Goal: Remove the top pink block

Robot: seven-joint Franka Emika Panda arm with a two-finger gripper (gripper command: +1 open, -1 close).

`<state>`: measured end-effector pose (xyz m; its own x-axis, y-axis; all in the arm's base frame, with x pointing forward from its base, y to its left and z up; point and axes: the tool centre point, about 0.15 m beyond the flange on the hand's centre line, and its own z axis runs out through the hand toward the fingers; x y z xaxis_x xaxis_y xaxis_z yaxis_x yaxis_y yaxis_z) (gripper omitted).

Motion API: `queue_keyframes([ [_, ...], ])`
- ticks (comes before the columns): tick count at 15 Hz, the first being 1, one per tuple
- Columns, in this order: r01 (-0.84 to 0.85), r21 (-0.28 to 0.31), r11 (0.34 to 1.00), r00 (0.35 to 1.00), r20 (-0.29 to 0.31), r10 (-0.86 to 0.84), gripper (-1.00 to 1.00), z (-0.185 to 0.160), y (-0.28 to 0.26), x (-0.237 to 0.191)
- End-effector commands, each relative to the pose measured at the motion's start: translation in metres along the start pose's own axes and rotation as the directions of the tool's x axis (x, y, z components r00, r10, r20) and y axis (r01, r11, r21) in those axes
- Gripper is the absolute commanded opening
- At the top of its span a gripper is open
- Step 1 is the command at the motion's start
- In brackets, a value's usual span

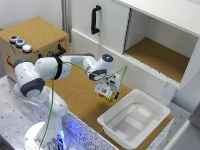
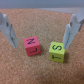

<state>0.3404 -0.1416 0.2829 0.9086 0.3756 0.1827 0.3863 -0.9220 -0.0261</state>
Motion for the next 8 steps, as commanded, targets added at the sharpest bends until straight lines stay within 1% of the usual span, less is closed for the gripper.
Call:
queue_keyframes([
  [1, 0.143, -0.026, 0.989, 0.99, 0.004, -0.143, 1.0, 0.026, -0.019, 0.009],
  [3, 0.216, -0.03, 0.976, 0.976, 0.003, -0.216, 1.0, 0.03, -0.027, 0.014],
  [5, 0.303, -0.056, 0.951, 0.953, 0.015, -0.303, 1.0, 0.041, -0.041, 0.019],
  [6, 0.319, -0.048, 0.946, 0.948, 0.01, -0.319, 1.0, 0.044, -0.044, 0.021],
  [7, 0.341, -0.07, 0.937, 0.94, 0.016, -0.341, 1.0, 0.049, -0.047, 0.023],
  [8, 0.352, -0.077, 0.933, 0.936, 0.019, -0.352, 1.0, 0.055, -0.048, 0.024],
])
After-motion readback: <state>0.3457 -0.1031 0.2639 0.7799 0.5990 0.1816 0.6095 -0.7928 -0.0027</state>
